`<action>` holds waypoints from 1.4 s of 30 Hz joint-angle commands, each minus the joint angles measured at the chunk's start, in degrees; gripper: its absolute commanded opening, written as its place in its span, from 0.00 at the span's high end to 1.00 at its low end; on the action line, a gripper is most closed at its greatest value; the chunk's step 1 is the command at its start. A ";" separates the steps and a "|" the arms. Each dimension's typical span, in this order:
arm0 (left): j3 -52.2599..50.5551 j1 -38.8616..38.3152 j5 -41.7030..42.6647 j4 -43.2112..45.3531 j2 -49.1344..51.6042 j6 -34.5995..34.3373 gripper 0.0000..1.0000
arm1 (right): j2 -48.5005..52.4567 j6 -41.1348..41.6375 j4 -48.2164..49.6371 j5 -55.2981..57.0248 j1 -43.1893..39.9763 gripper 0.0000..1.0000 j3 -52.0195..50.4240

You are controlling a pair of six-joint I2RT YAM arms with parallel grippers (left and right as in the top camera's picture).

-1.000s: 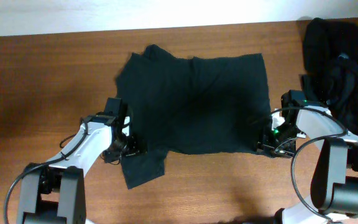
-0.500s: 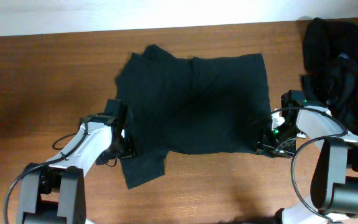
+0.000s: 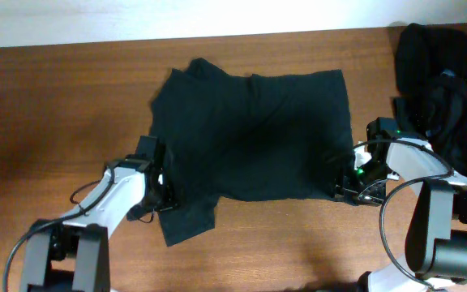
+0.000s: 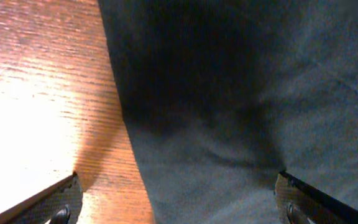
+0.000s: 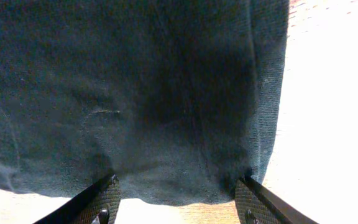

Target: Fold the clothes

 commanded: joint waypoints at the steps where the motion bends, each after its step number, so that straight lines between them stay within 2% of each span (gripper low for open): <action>1: -4.44 0.37 2.71 2.45 2.64 -0.31 0.02 | 0.42 -0.48 0.85 -0.48 0.26 0.36 -1.29; 2: -4.44 0.37 2.73 2.45 2.64 -0.31 0.08 | 0.42 -0.48 0.85 -0.48 0.26 0.36 -1.29; 3: -4.44 0.37 2.73 2.47 2.64 -0.31 0.17 | 0.42 -0.48 0.85 -0.48 0.26 0.36 -1.29; 4: -4.44 0.37 2.73 2.47 2.64 -0.31 0.33 | 0.42 -0.48 0.85 -0.50 0.26 0.36 -1.29; 7: -4.44 0.37 2.73 2.54 2.64 -0.31 0.59 | 0.42 -0.48 0.83 -0.50 0.26 0.36 -1.29; 9: -4.42 0.37 2.86 2.54 2.64 -0.28 0.71 | 0.42 -0.48 0.83 -0.50 0.26 0.36 -1.29; 11: -4.42 0.37 2.86 2.54 2.64 -0.28 0.79 | 0.42 -0.48 0.81 -0.50 0.26 0.35 -1.29; 17: -4.42 0.37 2.89 2.54 2.64 -0.28 0.79 | 0.42 -0.48 0.81 -0.50 0.26 0.35 -1.29; 18: -4.42 0.37 2.89 2.54 2.64 -0.28 0.76 | 0.42 -0.48 0.81 -0.50 0.26 0.35 -1.29; 19: -4.42 0.37 2.86 2.51 2.64 -0.28 0.60 | 0.42 -0.48 0.81 -0.50 0.26 0.34 -1.29; 20: -4.42 0.37 2.86 2.51 2.64 -0.28 0.53 | 0.42 -0.48 0.81 -0.48 0.26 0.27 -1.29; 23: -4.42 0.37 2.89 2.62 2.64 -0.28 0.52 | 0.42 -0.48 0.85 -0.50 0.26 0.23 -1.29; 30: -4.42 0.37 4.02 3.82 2.64 -0.28 0.60 | 0.42 -0.48 0.94 -0.48 0.26 0.22 -1.29; 33: -4.42 0.37 4.83 4.17 2.64 -0.28 0.75 | 0.42 -0.48 0.94 -0.44 0.26 0.26 -1.29; 36: -4.42 0.37 4.83 4.13 2.64 -0.28 0.98 | 0.42 -0.48 0.76 0.87 0.26 0.38 -1.29; 42: -4.42 0.37 5.27 4.09 2.64 -0.26 0.99 | 0.42 -0.48 0.39 0.96 0.26 0.53 -1.29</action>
